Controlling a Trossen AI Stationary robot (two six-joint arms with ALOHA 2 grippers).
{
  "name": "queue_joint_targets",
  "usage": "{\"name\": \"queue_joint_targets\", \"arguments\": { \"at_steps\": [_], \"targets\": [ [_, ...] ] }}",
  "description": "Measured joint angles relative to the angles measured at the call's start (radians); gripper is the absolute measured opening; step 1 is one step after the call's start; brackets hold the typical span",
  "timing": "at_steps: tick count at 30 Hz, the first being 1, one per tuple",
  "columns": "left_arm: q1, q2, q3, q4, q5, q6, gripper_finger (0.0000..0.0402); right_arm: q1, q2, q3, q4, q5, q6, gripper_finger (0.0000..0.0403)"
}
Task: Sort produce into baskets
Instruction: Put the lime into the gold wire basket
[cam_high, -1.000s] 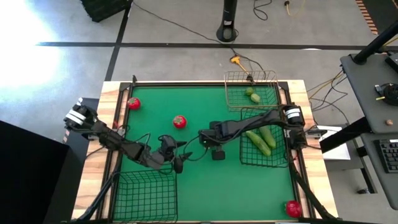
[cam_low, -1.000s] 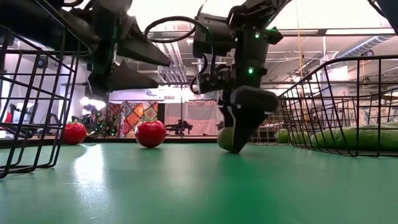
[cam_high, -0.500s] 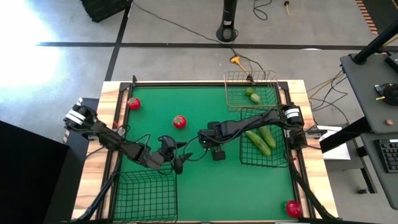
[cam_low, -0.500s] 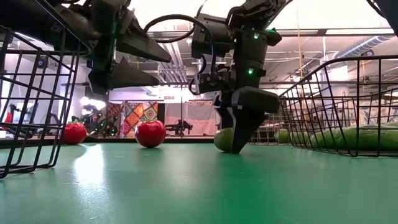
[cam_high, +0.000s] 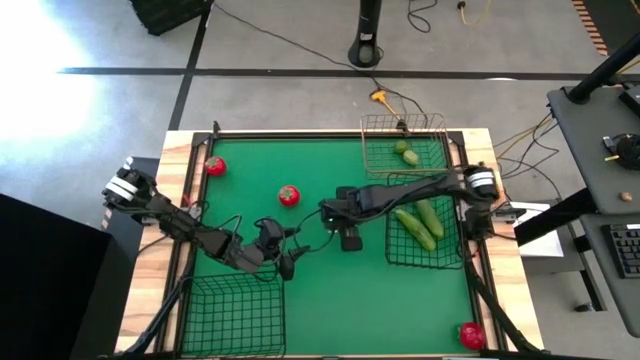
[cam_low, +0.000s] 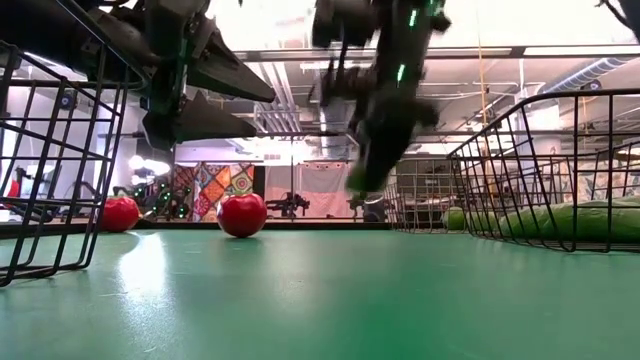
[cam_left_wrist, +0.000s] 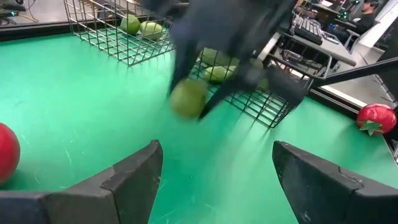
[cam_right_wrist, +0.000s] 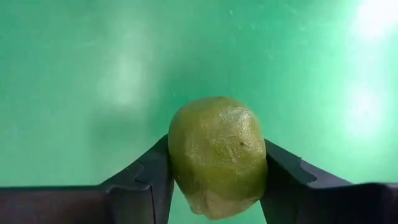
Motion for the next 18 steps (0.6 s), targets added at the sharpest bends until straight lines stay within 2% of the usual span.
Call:
{"name": "queue_joint_targets", "arguments": {
  "at_steps": [2, 6, 8, 13, 18],
  "targets": [
    [0.000, 0.000, 0.003, 0.000, 0.001, 0.003, 0.0286, -0.001, -0.048, 0.043, -0.128, 0.035, -0.004, 0.0167],
    [0.000, 0.000, 0.007, 0.000, 0.001, 0.019, 0.0286, -0.027, -0.170, 0.074, -0.308, 0.305, -0.013, 0.0173],
    [0.000, 0.000, 0.007, 0.000, 0.001, 0.019, 0.0286, -0.072, -0.247, 0.070, -0.335, 0.383, -0.013, 0.0176],
    [0.000, 0.000, 0.007, 0.006, 0.001, 0.019, 0.0286, -0.323, -0.409, -0.029, -0.249, 0.263, 0.010, 0.0167],
    [0.000, 0.010, 0.007, 0.009, 0.001, 0.019, 0.0286, -0.628, -0.484, -0.178, -0.135, 0.111, 0.137, 0.0171]
  ]
}}
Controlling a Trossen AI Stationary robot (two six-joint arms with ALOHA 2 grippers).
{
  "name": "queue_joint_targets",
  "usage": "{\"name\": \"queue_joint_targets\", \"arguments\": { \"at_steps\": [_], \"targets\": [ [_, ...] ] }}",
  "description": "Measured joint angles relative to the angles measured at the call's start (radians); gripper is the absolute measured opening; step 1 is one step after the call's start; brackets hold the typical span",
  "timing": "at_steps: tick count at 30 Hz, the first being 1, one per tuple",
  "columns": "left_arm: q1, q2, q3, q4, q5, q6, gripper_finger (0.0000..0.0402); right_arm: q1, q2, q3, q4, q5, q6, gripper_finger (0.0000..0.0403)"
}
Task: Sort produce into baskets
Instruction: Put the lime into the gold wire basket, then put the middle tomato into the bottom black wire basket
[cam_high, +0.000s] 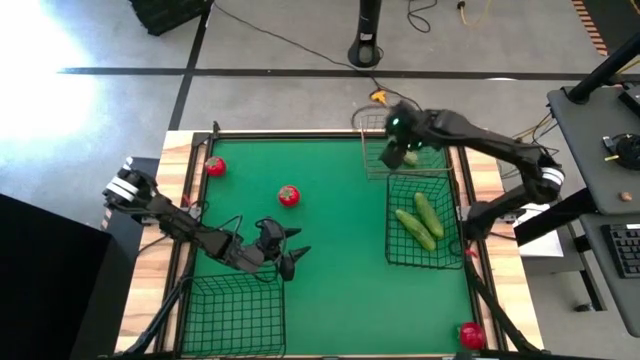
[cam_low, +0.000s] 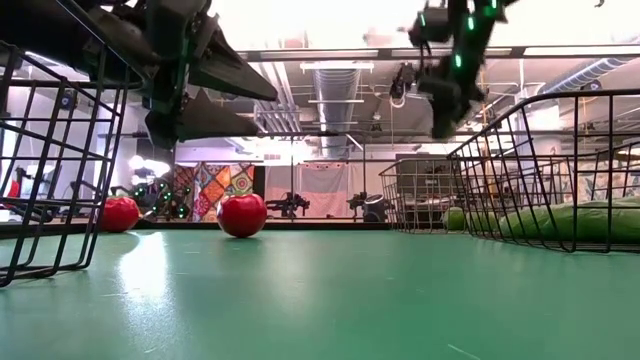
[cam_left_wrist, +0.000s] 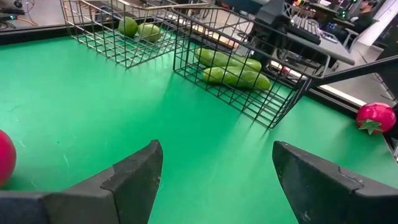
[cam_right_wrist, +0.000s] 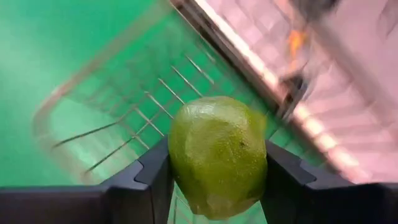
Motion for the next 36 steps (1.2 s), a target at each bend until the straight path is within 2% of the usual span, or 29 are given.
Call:
{"name": "queue_joint_targets", "arguments": {
  "at_steps": [6, 8, 12, 22, 26, 30, 36],
  "targets": [
    [0.015, 0.016, 0.000, 0.026, 0.000, 0.024, 0.0286, -0.261, 0.082, -0.153, 0.220, -0.397, 0.197, 0.0177],
    [0.020, 0.016, 0.000, 0.032, 0.000, 0.033, 0.0286, -0.307, 0.133, -0.172, 0.246, -0.463, 0.252, 0.0176],
    [0.021, 0.013, 0.000, 0.040, 0.000, 0.067, 0.0286, -0.360, 0.231, -0.179, 0.248, -0.475, 0.298, 0.0175],
    [0.023, 0.013, 0.000, 0.039, 0.005, 0.075, 0.0286, -0.358, 0.357, -0.124, 0.236, -0.468, 0.202, 0.0205],
    [0.023, 0.016, 0.000, 0.038, 0.011, 0.060, 0.0286, -0.358, 0.363, -0.120, 0.237, -0.468, 0.202, 0.0231],
    [0.021, 0.016, 0.000, 0.037, 0.063, 0.076, 0.0286, -0.354, 0.348, -0.120, 0.236, -0.467, 0.197, 0.0265],
    [0.044, -0.006, -0.001, 0.029, 0.046, 0.037, 0.0286, -0.334, 0.230, -0.097, 0.219, -0.466, 0.172, 0.0300]
  ]
}}
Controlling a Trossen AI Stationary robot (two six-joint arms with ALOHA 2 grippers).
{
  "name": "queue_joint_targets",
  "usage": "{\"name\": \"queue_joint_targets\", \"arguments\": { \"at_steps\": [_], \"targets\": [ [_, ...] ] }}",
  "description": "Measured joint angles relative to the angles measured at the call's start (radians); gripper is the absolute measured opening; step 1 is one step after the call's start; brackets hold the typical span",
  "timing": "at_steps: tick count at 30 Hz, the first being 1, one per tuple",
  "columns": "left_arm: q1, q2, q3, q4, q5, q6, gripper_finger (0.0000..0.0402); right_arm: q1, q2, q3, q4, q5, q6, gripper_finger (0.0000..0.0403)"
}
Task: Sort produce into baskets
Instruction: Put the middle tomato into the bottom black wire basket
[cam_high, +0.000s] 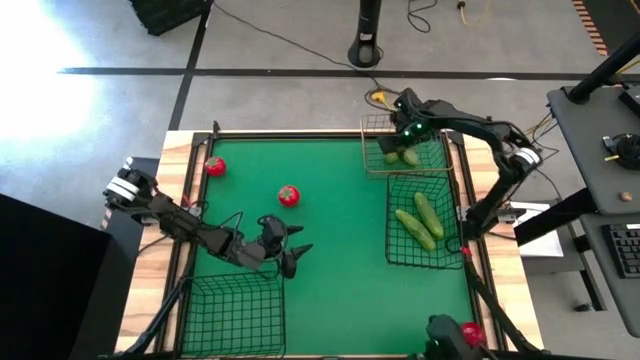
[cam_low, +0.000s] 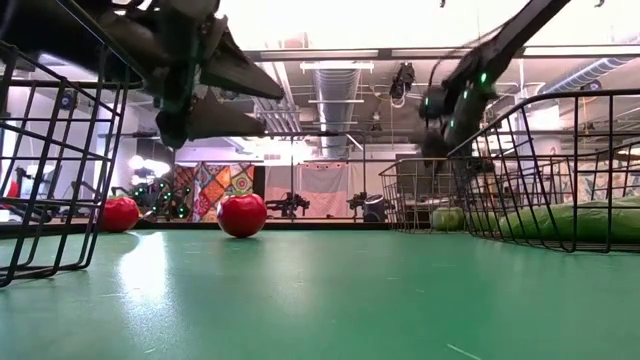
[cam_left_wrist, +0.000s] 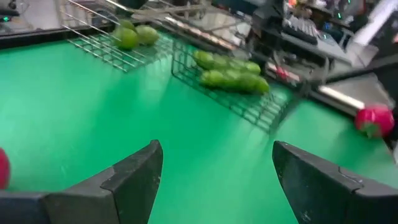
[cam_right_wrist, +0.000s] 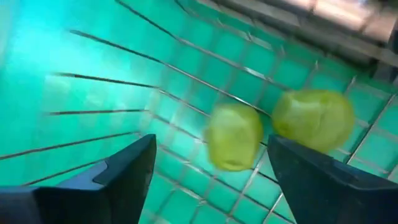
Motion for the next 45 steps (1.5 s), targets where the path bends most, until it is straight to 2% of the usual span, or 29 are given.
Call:
{"name": "queue_joint_targets", "arguments": {
  "at_steps": [4, 6, 9, 13, 16, 20, 24, 31, 35, 41, 45],
  "targets": [
    [0.107, -0.100, 0.015, -0.157, 0.094, -0.022, 0.0286, 0.080, -0.141, 0.007, -0.003, 0.004, -0.012, 0.0302],
    [0.171, -0.142, 0.039, -0.266, 0.135, -0.003, 0.0286, 0.152, -0.219, 0.005, -0.003, 0.014, -0.012, 0.0299],
    [0.269, -0.185, 0.093, -0.438, 0.143, -0.015, 0.0288, 0.298, -0.331, -0.001, -0.005, 0.062, 0.025, 0.0295],
    [0.378, -0.187, 0.186, -0.698, 0.155, -0.067, 0.0298, 0.548, -0.444, -0.006, -0.004, 0.204, 0.077, 0.0290],
    [0.431, -0.146, 0.244, -0.836, 0.205, -0.098, 0.0308, 0.734, -0.492, -0.006, -0.004, 0.334, 0.119, 0.0291],
    [0.481, -0.088, 0.291, -0.940, 0.251, -0.145, 0.0327, 0.932, -0.517, -0.007, -0.007, 0.479, 0.187, 0.0293],
    [0.520, -0.061, 0.294, -0.946, 0.264, -0.197, 0.0350, 1.072, -0.509, -0.008, -0.009, 0.555, 0.247, 0.0287],
    [0.550, -0.023, 0.290, -0.970, 0.272, -0.262, 0.0378, 1.177, -0.472, -0.009, -0.011, 0.577, 0.293, 0.0282],
    [0.581, 0.024, 0.274, -0.956, 0.311, -0.293, 0.0386, 1.186, -0.452, -0.010, -0.009, 0.578, 0.295, 0.0283],
    [0.614, 0.128, 0.265, -0.848, 0.375, -0.299, 0.0387, 1.185, -0.433, -0.010, -0.010, 0.619, 0.277, 0.0279],
    [0.616, 0.192, 0.274, -0.824, 0.386, -0.296, 0.0387, 1.185, -0.433, -0.010, -0.012, 0.628, 0.277, 0.0281]
  ]
}}
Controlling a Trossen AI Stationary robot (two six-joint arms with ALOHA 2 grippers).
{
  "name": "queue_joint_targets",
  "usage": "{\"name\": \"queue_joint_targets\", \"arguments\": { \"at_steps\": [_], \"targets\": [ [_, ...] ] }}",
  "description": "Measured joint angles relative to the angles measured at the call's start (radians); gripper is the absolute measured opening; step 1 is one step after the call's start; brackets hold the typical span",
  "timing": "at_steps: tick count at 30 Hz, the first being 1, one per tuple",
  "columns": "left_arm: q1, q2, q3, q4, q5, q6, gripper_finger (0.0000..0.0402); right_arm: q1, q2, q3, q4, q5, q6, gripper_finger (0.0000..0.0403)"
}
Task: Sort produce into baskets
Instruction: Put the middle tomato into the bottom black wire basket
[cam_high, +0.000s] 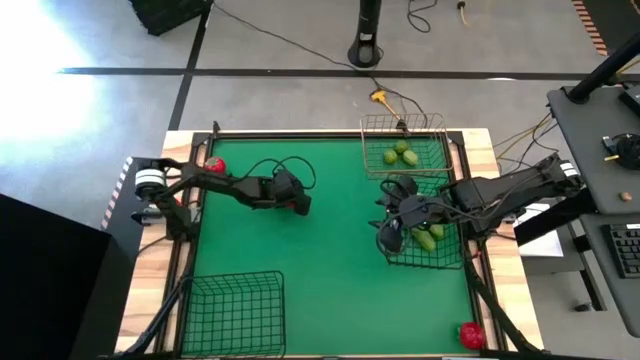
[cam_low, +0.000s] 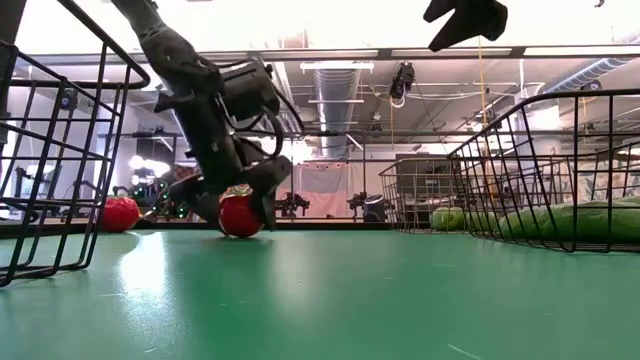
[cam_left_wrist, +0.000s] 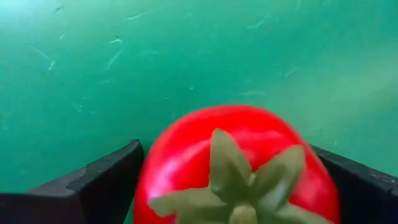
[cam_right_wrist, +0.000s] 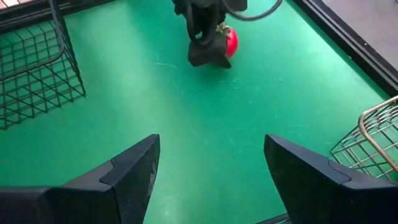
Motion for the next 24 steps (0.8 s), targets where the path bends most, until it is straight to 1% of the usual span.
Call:
{"name": "queue_joint_targets", "arguments": {
  "at_steps": [4, 6, 10, 14, 17, 19, 22, 24],
  "targets": [
    [-0.003, 0.030, 0.009, 0.004, -0.007, 0.008, 0.0386, 0.000, -0.001, 0.000, -0.001, 0.000, -0.001, 0.0279],
    [-0.009, 0.037, 0.015, -0.003, -0.013, 0.029, 0.0380, 0.000, -0.001, 0.000, 0.000, 0.001, -0.007, 0.0277],
    [-0.039, 0.028, 0.019, -0.014, -0.014, 0.033, 0.0342, 0.000, -0.001, 0.000, -0.001, 0.000, -0.007, 0.0274],
    [-0.096, -0.001, 0.035, -0.082, 0.045, 0.034, 0.0294, 0.000, -0.001, 0.000, -0.008, 0.000, 0.001, 0.0274],
    [-0.158, -0.030, 0.058, -0.174, 0.060, 0.032, 0.0293, 0.000, -0.001, 0.000, -0.024, 0.000, 0.001, 0.0270],
    [-0.220, -0.064, 0.093, -0.223, 0.068, 0.032, 0.0293, 0.000, -0.001, 0.000, -0.042, 0.000, 0.002, 0.0268],
    [-0.335, -0.122, 0.182, -0.318, 0.075, 0.040, 0.0293, 0.000, -0.001, 0.000, -0.054, 0.000, 0.010, 0.0263],
    [-0.412, -0.150, 0.270, -0.401, 0.072, 0.059, 0.0293, 0.000, -0.001, 0.000, -0.052, 0.000, 0.014, 0.0260]
  ]
}}
